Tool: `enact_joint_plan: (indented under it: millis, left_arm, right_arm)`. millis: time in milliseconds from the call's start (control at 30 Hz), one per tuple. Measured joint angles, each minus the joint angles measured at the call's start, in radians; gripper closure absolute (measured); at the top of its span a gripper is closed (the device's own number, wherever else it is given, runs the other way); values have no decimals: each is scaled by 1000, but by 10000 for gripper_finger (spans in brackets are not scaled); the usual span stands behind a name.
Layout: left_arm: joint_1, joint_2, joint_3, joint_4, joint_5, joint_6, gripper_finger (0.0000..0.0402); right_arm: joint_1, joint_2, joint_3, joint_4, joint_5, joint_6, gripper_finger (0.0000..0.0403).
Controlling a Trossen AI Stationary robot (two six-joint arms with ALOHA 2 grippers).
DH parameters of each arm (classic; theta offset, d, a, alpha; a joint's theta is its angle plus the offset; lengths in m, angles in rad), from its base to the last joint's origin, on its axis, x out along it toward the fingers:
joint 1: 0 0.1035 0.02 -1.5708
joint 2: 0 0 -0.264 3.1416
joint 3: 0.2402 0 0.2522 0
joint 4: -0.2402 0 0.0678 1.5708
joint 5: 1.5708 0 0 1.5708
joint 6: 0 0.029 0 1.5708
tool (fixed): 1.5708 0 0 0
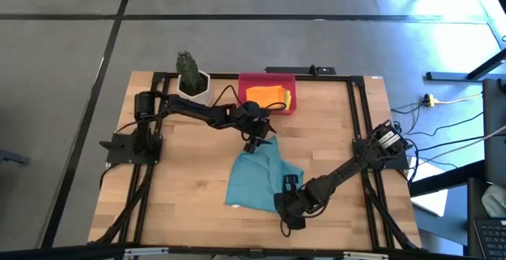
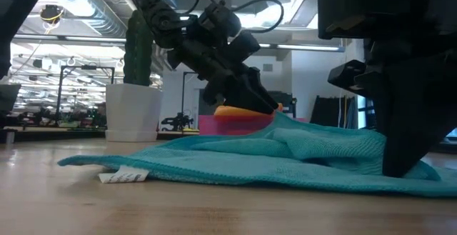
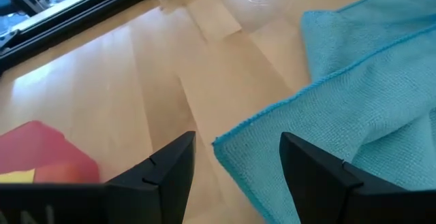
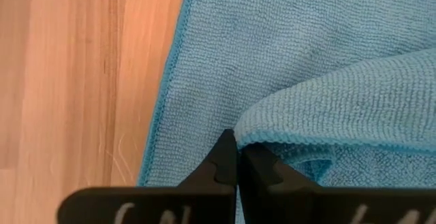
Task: Fold microfiber towels
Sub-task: Fold the blue microfiber cloth
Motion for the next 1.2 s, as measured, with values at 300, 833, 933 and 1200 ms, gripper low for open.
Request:
enact_joint_plan:
  millis: [300, 833, 933, 1200]
  left_arm:
    - [2, 69, 1, 93, -13, -33, 198]
    - [-8, 69, 2, 107, 67, -16, 260]
    - [-15, 69, 2, 107, 67, 16, 312]
    - [-25, -7, 0, -14, 28, 20, 400]
  right_arm:
    - [0, 0, 0, 2, 1, -1, 402]
    - [0, 0, 0, -1, 1, -1, 402]
    - [0, 0, 0, -17, 1, 1, 402]
    - [0, -5, 2, -146, 4, 34, 402]
